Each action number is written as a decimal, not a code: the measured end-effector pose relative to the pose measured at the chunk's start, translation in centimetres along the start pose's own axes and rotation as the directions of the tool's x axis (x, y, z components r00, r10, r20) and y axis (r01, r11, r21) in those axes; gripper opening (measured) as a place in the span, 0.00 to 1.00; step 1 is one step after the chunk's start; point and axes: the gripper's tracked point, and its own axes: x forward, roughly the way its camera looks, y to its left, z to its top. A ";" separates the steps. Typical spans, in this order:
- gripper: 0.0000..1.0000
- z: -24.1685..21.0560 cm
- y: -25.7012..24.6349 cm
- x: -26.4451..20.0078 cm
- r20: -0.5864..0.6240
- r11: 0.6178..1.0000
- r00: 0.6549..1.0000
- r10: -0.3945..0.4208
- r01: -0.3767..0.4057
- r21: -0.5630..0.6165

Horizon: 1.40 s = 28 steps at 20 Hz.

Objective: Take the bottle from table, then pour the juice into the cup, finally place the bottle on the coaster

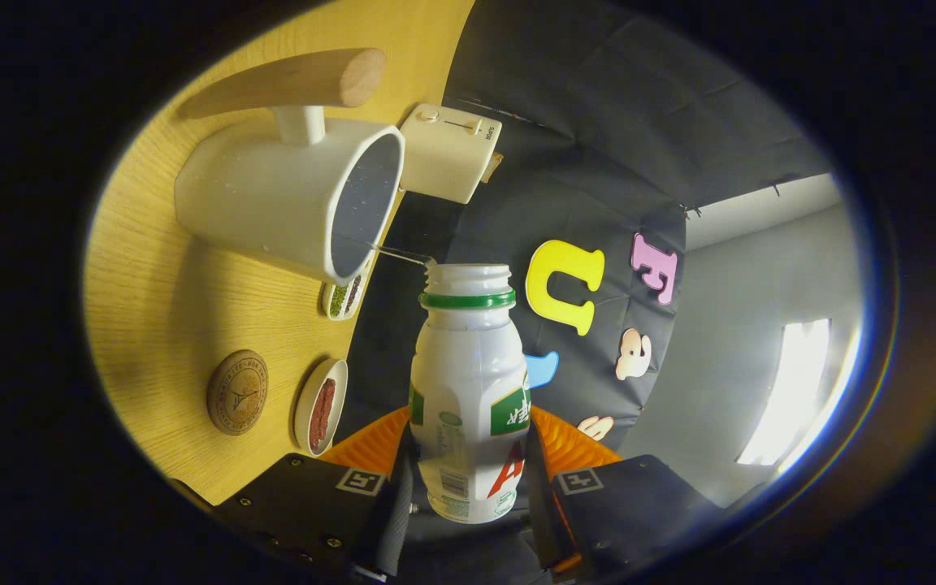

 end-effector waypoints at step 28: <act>0.61 1.3 -1.2 0.3 0.043 0.996 0.999 -0.027 0.031 -0.087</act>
